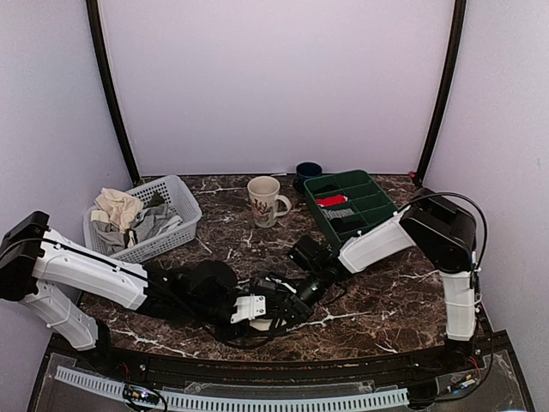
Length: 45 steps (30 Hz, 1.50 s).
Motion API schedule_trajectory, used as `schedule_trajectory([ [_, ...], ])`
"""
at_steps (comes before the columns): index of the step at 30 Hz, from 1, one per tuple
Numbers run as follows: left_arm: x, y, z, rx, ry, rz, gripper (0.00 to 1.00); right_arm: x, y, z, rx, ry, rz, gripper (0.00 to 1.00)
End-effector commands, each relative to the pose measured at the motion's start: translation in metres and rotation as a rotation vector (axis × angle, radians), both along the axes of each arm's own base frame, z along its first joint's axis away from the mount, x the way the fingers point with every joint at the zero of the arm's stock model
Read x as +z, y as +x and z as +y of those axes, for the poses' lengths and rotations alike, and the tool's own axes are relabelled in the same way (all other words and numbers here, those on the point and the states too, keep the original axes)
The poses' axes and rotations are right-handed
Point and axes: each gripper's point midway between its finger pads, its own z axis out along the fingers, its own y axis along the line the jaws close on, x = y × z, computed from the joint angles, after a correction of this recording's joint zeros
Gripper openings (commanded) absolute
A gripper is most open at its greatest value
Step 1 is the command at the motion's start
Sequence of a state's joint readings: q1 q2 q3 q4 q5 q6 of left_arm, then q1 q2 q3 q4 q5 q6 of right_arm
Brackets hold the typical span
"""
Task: Roll the underwear
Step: Roll the underwear at the center of the board.
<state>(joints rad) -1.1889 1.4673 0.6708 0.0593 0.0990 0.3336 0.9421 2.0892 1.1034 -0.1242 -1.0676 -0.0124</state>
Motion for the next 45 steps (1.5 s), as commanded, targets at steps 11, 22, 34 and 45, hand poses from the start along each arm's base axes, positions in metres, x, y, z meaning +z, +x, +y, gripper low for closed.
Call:
schedule_trajectory([
  [11, -0.043, -0.014, -0.006, -0.154, 0.103, 0.001, 0.31, -0.02, -0.002, -0.009, -0.018, -0.087, 0.045, 0.0],
  [22, -0.043, -0.026, 0.009, -0.048, 0.088, 0.407, 0.0, 0.01, 0.036, -0.015, -0.169, -0.016, -0.295, 0.23],
  [34, -0.042, -0.023, 0.01, 0.004, 0.054, 0.959, 0.0, 0.038, 0.02, -0.047, -0.23, 0.072, -0.718, 0.48],
  [45, -0.053, -0.01, 0.008, 0.019, 0.058, 1.085, 0.0, 0.05, -0.005, -0.015, -0.112, 0.173, -0.997, 0.49],
])
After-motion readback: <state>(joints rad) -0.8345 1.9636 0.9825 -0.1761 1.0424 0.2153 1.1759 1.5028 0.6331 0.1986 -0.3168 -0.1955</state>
